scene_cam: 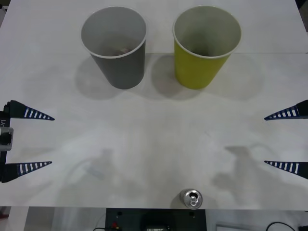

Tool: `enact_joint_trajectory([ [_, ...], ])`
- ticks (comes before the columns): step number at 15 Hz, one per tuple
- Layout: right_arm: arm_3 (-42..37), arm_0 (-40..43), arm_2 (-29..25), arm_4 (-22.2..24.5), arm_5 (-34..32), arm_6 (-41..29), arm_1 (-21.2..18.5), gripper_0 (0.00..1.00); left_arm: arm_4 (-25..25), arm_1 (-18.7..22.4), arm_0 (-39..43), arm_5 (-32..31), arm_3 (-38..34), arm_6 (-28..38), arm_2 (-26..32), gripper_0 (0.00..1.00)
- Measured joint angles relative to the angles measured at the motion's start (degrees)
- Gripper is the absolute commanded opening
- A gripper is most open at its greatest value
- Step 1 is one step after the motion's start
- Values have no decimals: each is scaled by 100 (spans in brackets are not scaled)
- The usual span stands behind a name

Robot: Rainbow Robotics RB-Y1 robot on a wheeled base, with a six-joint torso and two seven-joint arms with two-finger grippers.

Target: Put the can into the green bin and the plastic bottle into the gray bin

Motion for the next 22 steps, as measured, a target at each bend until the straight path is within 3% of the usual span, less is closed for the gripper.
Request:
enact_joint_trajectory([
  [8,193,-83,16,-142,-217,120,5,100,0,0,0,0,0,0,0,100],
  [13,976,-550,120,-156,-1089,1109,271,100,0,0,0,0,0,0,0,100],
  [22,2545,-1250,1657,-1229,-1068,3024,277,100,0,0,0,0,0,0,0,100],
])
